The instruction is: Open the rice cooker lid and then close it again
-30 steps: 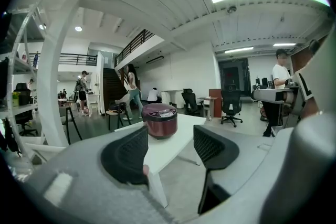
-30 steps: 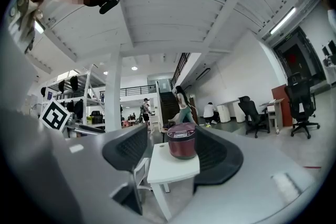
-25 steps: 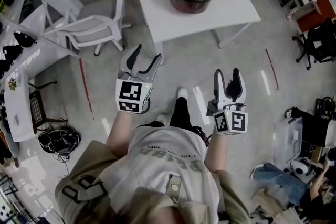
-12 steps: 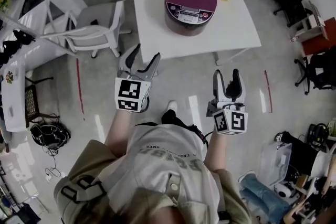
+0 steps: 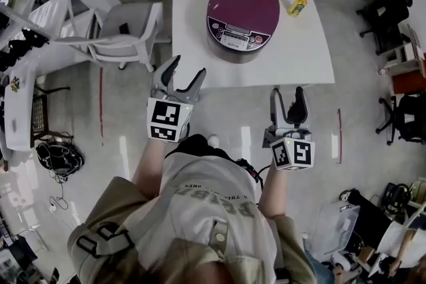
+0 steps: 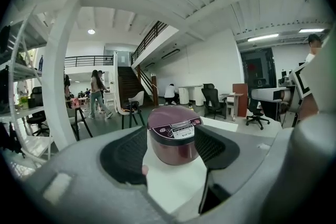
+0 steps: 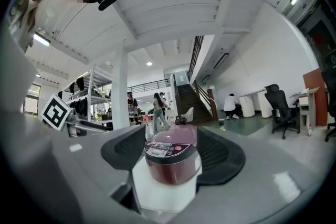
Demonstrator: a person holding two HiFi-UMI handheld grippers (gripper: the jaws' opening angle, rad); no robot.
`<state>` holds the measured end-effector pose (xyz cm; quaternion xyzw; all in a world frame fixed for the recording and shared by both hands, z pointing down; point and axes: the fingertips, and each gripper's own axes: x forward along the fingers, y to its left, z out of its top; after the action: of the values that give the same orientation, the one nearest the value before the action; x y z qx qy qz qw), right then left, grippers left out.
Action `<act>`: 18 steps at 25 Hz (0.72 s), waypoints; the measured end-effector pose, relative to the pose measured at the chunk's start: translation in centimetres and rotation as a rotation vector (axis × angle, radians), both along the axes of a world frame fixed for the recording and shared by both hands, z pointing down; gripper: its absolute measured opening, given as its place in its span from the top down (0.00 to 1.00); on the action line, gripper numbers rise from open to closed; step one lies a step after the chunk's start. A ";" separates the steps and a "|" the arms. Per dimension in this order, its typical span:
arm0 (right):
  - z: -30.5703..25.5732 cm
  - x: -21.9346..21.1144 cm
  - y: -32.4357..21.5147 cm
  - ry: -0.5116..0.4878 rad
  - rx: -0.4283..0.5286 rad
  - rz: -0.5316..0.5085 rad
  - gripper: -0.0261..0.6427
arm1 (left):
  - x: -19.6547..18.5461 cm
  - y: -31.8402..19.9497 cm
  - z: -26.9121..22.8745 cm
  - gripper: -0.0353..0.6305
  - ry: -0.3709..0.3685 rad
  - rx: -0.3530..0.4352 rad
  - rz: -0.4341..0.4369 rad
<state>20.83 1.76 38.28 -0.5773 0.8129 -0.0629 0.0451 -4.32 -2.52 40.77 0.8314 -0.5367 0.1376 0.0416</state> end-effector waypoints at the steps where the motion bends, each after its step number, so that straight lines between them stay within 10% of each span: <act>1: 0.2 0.0 -0.5 -0.002 -0.007 -0.008 0.54 | 0.1 -0.4 0.2 0.51 -0.004 -0.008 -0.002; 18: 4.8 -4.4 -9.3 0.184 -0.134 -0.205 0.50 | 2.9 -8.2 6.0 0.45 -0.251 -0.142 0.287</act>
<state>16.47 -7.51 43.03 -0.4962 0.8623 -0.0682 -0.0750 -1.42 -10.75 46.75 0.8706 -0.4028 0.2823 0.0130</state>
